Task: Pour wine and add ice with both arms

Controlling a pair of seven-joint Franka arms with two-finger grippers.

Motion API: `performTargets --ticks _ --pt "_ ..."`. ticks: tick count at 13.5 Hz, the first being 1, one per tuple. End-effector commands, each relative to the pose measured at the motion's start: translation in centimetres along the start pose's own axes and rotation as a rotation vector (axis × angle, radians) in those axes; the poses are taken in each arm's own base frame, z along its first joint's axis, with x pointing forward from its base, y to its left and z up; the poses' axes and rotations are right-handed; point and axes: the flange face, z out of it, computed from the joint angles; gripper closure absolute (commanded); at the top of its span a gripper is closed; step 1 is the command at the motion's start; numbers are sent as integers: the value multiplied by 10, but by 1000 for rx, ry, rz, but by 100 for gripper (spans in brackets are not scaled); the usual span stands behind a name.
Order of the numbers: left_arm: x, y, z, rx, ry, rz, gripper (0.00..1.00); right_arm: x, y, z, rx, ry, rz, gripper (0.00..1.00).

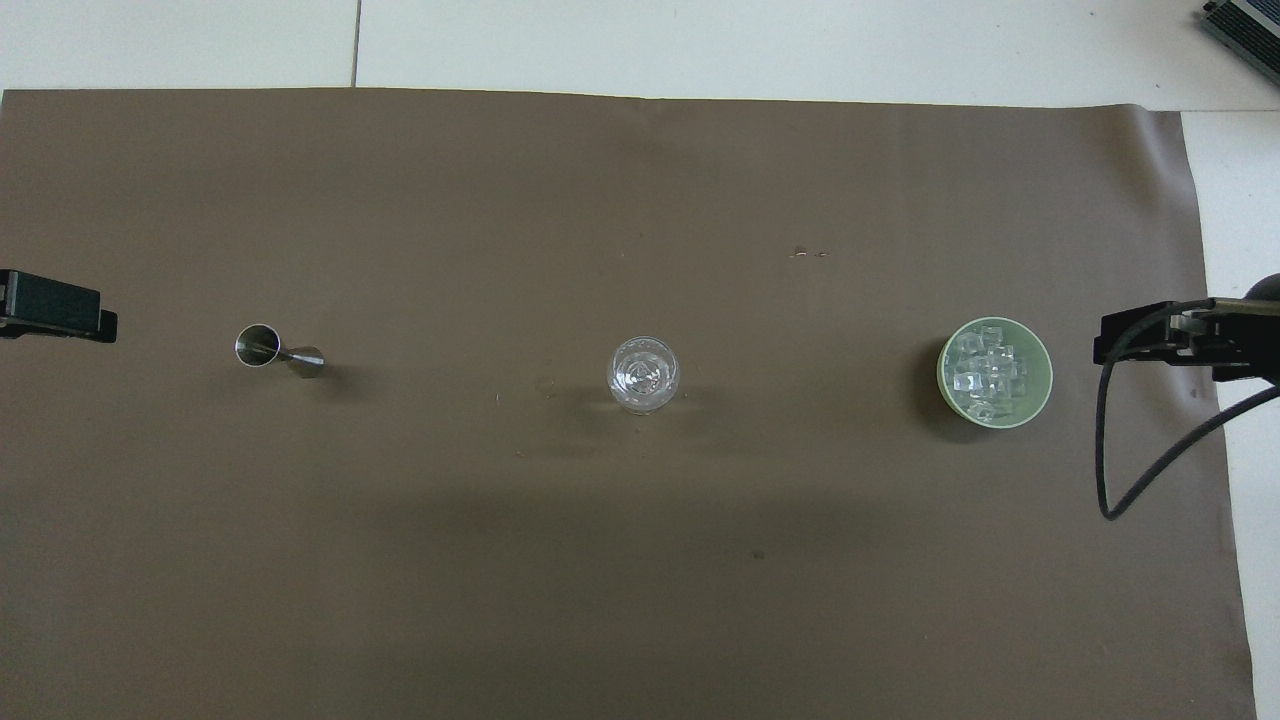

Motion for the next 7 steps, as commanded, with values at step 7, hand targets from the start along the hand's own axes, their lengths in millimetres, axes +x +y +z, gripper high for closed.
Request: performTargets --ticks 7 --pt "-13 -3 0 21 -22 -19 0 -3 3 -1 9 -7 -21 0"
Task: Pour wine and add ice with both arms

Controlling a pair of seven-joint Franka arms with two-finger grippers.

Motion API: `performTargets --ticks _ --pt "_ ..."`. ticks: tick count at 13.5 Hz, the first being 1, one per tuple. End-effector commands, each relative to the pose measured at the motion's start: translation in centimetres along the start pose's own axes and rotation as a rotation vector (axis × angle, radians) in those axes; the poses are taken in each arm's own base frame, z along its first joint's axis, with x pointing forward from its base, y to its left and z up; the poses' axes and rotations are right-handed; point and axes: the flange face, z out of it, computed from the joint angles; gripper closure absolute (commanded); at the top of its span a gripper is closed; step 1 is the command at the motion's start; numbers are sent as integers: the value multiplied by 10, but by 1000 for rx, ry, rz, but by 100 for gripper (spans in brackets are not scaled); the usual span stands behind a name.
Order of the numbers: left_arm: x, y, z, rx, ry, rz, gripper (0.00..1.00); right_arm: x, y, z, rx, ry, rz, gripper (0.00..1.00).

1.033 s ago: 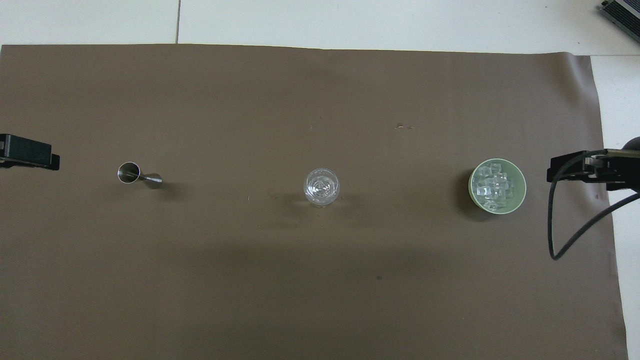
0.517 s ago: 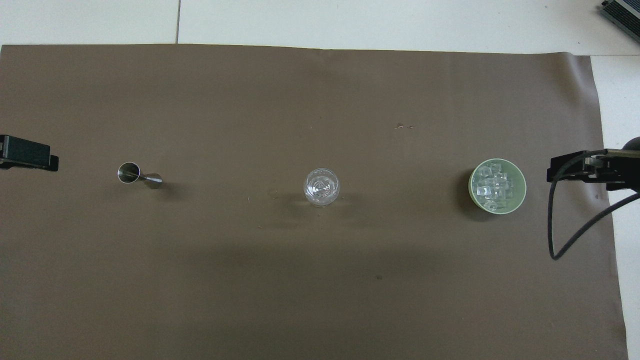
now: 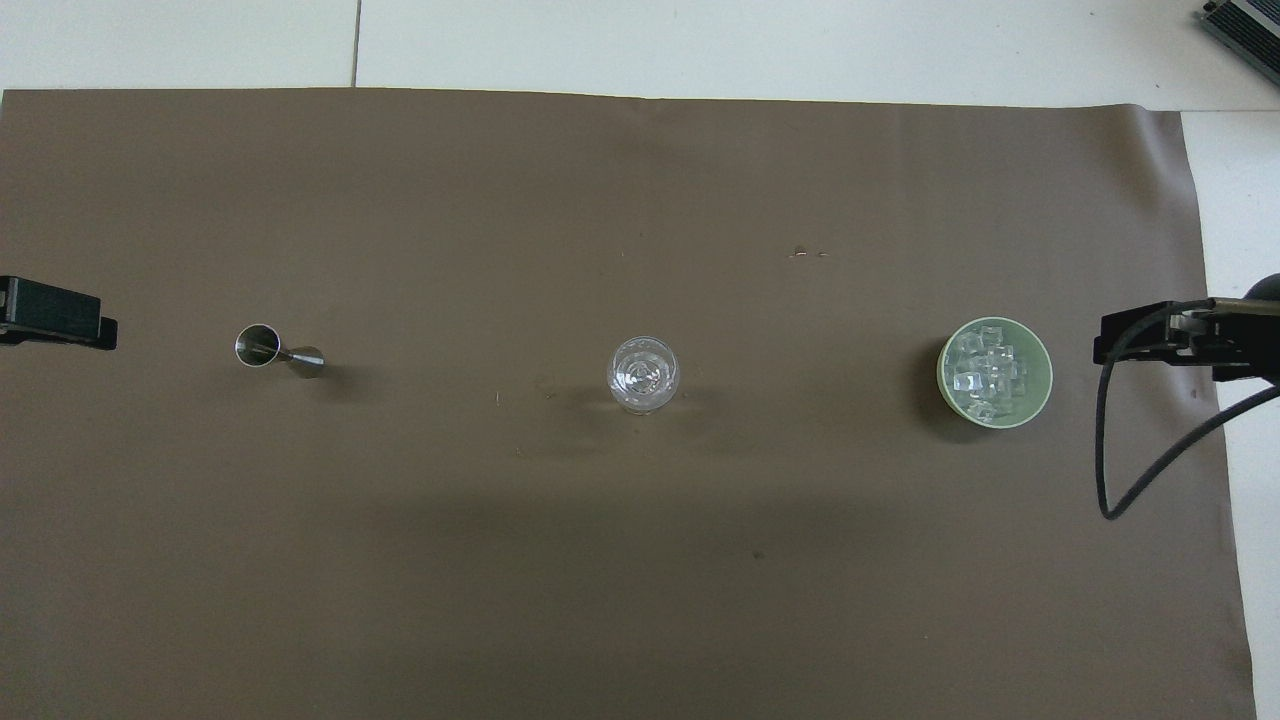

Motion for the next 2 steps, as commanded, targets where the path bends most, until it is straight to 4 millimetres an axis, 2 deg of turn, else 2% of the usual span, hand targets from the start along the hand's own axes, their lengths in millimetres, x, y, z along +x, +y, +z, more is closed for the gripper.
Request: performTargets --ticks 1,2 --pt "-10 -2 -1 21 -8 -9 0 -3 3 -1 9 -7 -21 0" --pt "-10 -3 1 21 -12 -14 0 -3 3 -1 9 -7 -21 0"
